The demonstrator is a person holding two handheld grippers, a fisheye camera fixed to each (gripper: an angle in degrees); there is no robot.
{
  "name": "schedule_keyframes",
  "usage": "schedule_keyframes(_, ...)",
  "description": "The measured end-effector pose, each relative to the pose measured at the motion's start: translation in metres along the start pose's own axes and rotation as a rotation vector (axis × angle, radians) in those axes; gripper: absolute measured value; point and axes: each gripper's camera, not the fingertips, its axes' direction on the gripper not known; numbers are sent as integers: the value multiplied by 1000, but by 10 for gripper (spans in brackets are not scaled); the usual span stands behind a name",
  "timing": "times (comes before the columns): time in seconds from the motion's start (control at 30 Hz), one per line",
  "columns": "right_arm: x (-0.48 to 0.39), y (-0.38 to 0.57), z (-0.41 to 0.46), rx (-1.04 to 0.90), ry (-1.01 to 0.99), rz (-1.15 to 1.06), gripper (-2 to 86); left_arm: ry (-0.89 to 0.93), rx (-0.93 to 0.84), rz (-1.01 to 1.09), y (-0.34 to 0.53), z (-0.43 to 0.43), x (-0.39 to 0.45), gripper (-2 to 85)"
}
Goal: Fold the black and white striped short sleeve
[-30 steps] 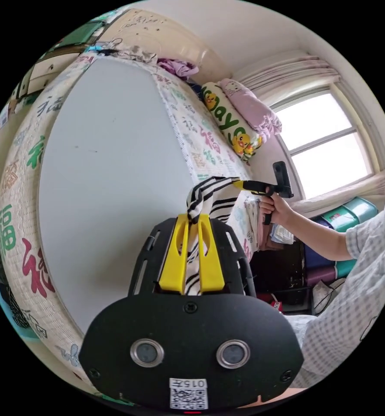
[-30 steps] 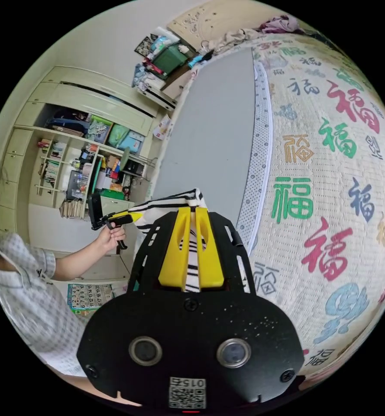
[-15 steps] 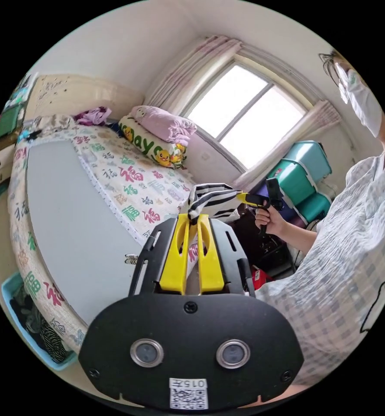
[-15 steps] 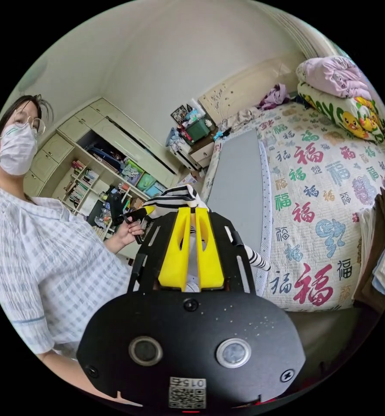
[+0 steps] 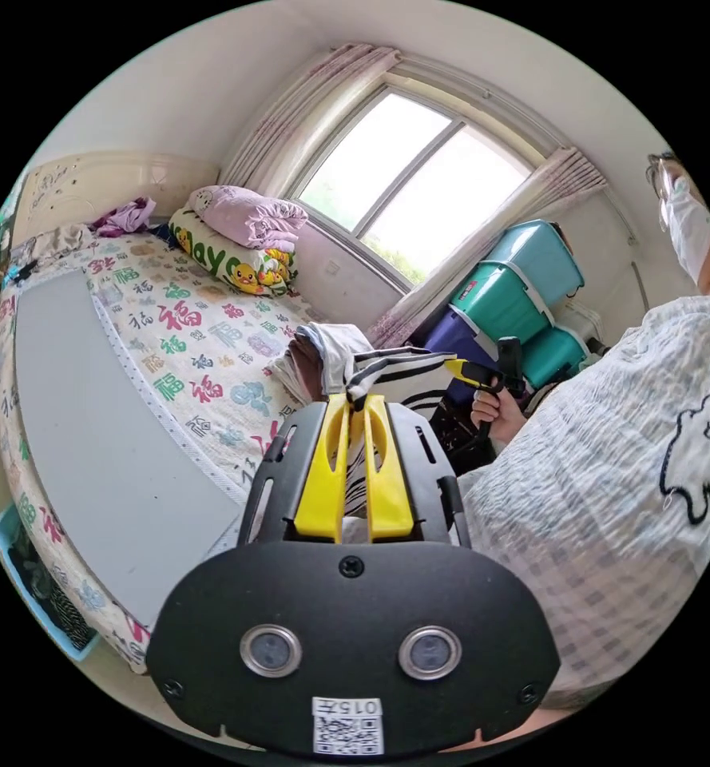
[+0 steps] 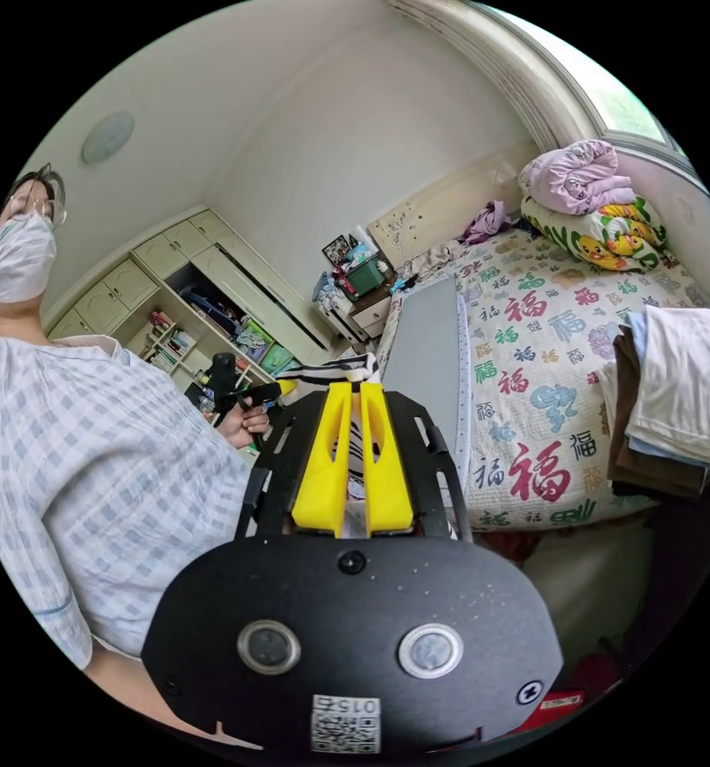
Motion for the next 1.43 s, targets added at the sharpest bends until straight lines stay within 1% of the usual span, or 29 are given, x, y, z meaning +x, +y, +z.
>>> schedule_keyframes(0.23,9,66,-92,50,86,5,7,52,7,24,15,15,43,8)
schedule_keyframes(0.47,5,110,-141,64,228,2,7,84,-33,85,-1,15,57,7)
schedule_keyframes(0.53,4,127,-153,98,258,23,8,96,-57,109,-5,13,59,7)
schedule_keyframes(0.63,2,145,-163,141,271,42,8,113,-88,94,-8,9,55,7)
schedule_keyframes(0.77,3,160,-168,143,292,52,9,117,-106,84,-8,1,50,8)
schedule_keyframes(0.9,12,164,-164,90,340,38,13,92,-108,31,-9,3,30,10)
schedule_keyframes(1.0,38,151,-148,33,380,36,21,36,-107,-9,-19,20,2,15)
schedule_keyframes(1.07,70,134,-127,-46,405,86,32,-43,-138,-82,-27,40,-29,21)
schedule_keyframes(1.13,116,113,-105,-114,396,187,53,-333,-224,-219,-30,56,-68,33)
schedule_keyframes(1.17,124,109,-103,-144,402,233,59,-369,-241,-262,-28,55,-75,37)
schedule_keyframes(1.2,130,102,-109,-141,418,320,57,-373,-240,-342,-24,44,-83,46)
schedule_keyframes(1.23,118,99,-122,-82,421,346,47,-316,-198,-376,-17,28,-83,51)
schedule_keyframes(1.3,89,100,-146,-12,446,373,25,-260,-191,-352,-1,4,-72,55)
schedule_keyframes(1.37,55,107,-170,63,454,414,16,-279,-254,-337,24,-21,-60,53)
schedule_keyframes(1.43,16,114,-205,166,391,572,15,-316,-320,-395,66,-62,-55,40)
